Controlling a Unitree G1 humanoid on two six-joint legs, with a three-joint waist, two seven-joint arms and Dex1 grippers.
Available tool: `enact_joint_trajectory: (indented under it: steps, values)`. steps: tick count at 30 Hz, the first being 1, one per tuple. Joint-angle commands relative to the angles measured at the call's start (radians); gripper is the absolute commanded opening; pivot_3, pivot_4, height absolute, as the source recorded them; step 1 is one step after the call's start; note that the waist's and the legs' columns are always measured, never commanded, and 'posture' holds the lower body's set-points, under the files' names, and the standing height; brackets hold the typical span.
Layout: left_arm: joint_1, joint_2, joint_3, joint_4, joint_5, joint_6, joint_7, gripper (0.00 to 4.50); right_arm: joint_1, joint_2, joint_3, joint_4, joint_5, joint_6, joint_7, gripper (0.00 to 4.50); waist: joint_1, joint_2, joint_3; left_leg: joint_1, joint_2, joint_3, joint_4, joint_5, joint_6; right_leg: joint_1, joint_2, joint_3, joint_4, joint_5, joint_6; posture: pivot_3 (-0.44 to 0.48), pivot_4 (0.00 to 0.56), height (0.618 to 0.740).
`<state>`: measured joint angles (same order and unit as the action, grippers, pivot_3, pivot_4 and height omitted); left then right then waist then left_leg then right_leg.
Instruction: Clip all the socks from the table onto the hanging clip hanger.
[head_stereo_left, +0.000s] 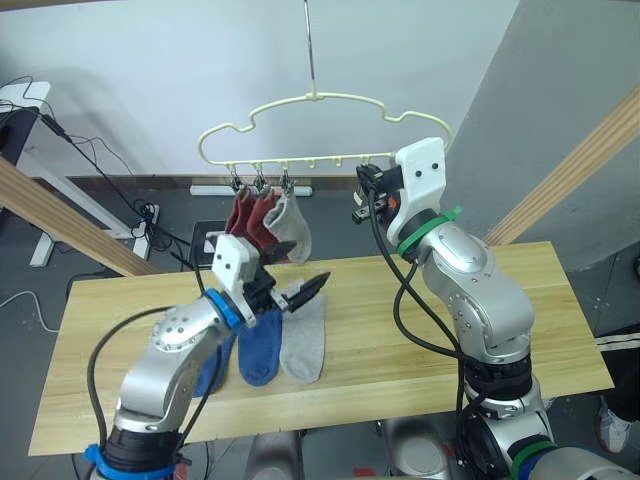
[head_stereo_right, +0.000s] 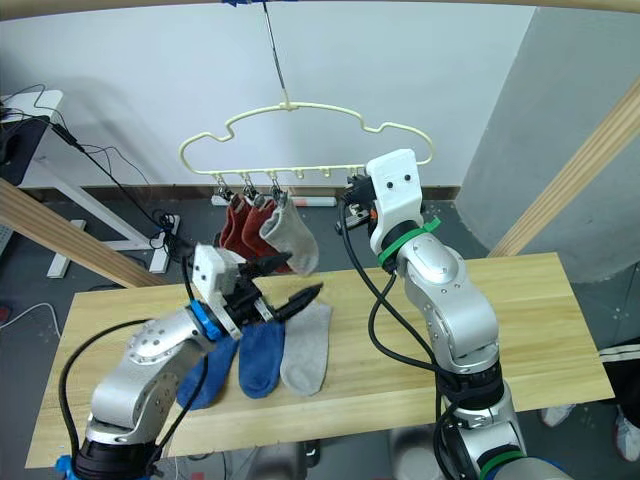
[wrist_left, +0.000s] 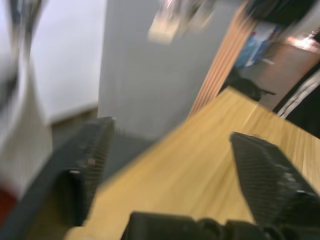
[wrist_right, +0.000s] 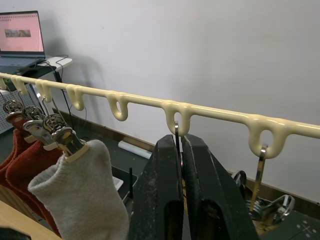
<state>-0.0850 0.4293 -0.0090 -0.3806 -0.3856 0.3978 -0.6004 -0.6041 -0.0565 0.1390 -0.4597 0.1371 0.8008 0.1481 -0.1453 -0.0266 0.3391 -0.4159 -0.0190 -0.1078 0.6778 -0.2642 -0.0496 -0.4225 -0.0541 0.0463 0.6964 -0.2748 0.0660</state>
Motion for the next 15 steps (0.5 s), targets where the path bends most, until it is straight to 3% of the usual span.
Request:
enact_joint_trajectory:
  steps: [1, 9, 15]
  values:
    - [0.024, -0.056, -0.058, 0.002, 0.092, 0.010, 0.118, 4.48, -0.004, 0.005, -0.001, -0.020, 0.004, -0.022, 0.001, 0.00, 0.000, 0.000, -0.001, 0.000, 0.000, 0.000, 0.000, 0.000, 0.000, 0.000, 0.000, 0.000, 0.000, 0.000, 0.000, -0.228, 0.280, 0.740]
    - [0.077, -0.201, -0.122, 0.167, 0.280, 0.002, 0.351, 4.48, -0.002, 0.000, 0.002, -0.027, 0.007, -0.009, 0.007, 0.00, 0.000, -0.001, -0.007, 0.000, -0.001, 0.000, 0.000, 0.001, 0.001, 0.000, 0.000, 0.000, 0.001, 0.000, 0.000, -0.244, 0.286, 0.740]
    - [0.095, -0.272, -0.142, 0.212, 0.300, 0.048, 0.396, 4.48, -0.001, -0.001, 0.005, -0.030, 0.009, -0.002, 0.009, 0.00, 0.000, -0.001, -0.007, 0.000, -0.001, 0.000, 0.000, 0.001, 0.001, 0.000, 0.000, 0.000, 0.001, 0.000, -0.001, -0.251, 0.289, 0.740]
